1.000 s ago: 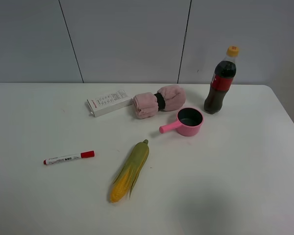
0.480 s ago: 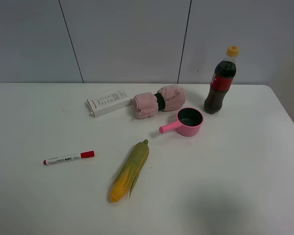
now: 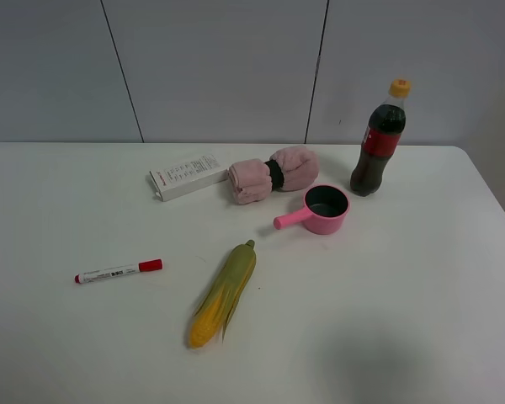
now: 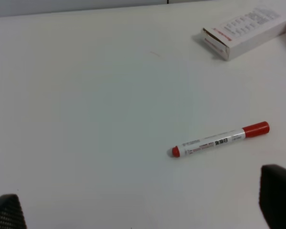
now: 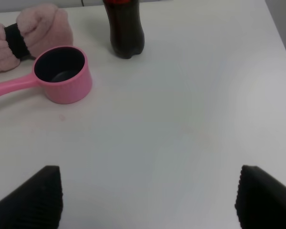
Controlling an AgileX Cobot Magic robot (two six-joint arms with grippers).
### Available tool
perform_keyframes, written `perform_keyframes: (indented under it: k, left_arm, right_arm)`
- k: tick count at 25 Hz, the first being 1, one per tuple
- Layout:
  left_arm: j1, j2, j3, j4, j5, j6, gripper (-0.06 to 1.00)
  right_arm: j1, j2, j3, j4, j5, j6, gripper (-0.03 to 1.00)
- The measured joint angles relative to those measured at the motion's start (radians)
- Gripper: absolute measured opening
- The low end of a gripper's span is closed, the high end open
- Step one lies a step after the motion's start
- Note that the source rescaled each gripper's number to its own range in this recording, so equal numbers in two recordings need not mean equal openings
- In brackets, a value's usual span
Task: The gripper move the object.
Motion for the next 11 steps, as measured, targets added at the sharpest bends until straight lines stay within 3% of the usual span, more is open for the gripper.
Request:
perform_keyframes:
  k: [11]
  left_arm:
    - [0.0,0.0,0.0,0.0,0.0,0.0,1.0]
  right_arm:
    - [0.0,0.0,0.0,0.0,0.0,0.0,0.91]
